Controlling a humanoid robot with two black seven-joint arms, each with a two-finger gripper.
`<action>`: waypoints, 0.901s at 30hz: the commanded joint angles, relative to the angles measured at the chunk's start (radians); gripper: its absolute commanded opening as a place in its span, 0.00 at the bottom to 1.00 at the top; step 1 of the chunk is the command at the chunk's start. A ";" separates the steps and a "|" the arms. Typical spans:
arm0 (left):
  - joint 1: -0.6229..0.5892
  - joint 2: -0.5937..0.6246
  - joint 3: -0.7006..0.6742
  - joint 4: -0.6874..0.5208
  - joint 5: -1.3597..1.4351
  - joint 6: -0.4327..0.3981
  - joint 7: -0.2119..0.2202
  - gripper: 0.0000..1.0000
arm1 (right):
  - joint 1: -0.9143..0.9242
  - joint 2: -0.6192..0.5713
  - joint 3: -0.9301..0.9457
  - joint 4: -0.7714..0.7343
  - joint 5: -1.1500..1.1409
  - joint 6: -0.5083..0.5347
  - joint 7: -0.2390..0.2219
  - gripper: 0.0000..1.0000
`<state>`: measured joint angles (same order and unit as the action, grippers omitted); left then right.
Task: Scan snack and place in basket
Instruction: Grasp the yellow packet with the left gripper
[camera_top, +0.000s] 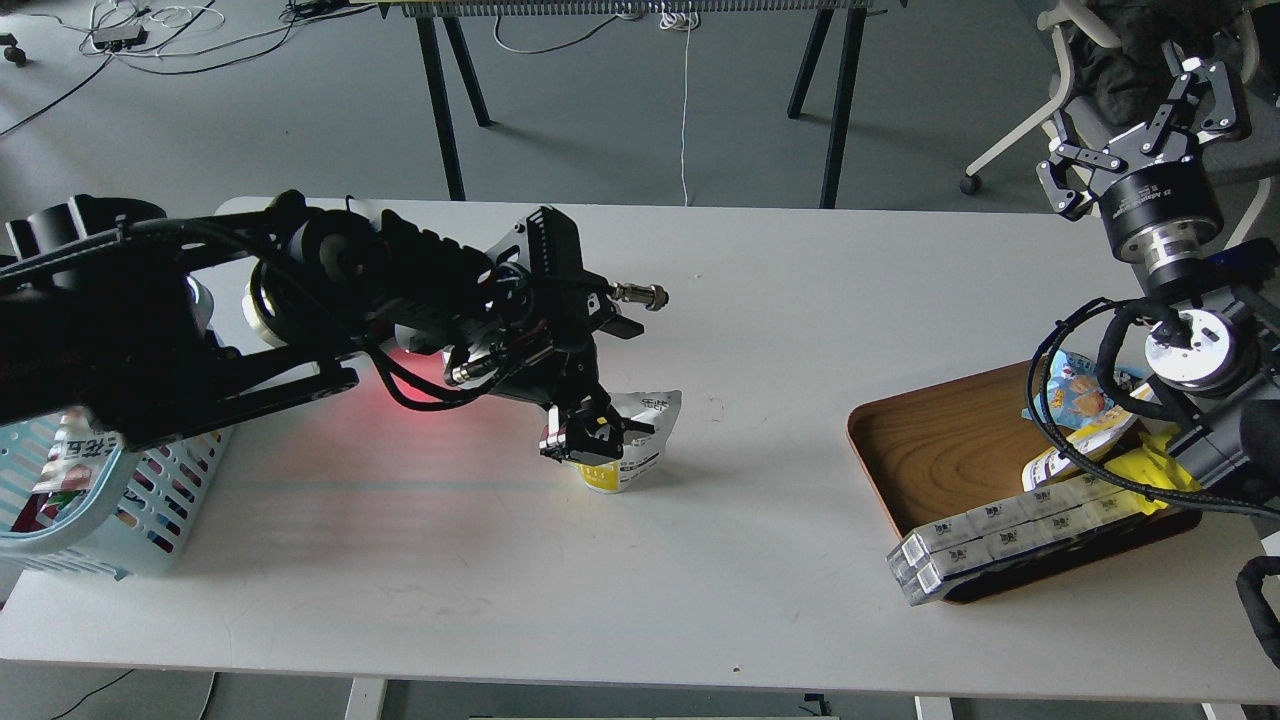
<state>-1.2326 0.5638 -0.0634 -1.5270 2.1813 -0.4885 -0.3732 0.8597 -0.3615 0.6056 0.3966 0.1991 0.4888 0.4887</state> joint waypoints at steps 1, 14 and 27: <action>0.033 -0.001 0.008 0.007 0.000 0.000 0.000 0.72 | 0.007 0.001 0.005 0.001 -0.001 0.000 0.000 0.99; 0.044 0.007 0.010 0.038 0.000 0.000 -0.001 0.03 | 0.016 0.001 0.005 0.001 -0.001 0.000 0.000 0.99; 0.039 0.048 -0.032 0.008 0.000 0.000 -0.006 0.00 | 0.031 -0.002 0.008 -0.004 -0.003 0.000 0.000 0.99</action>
<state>-1.1877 0.5872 -0.0715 -1.5016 2.1817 -0.4886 -0.3753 0.8842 -0.3621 0.6111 0.3921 0.1964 0.4887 0.4887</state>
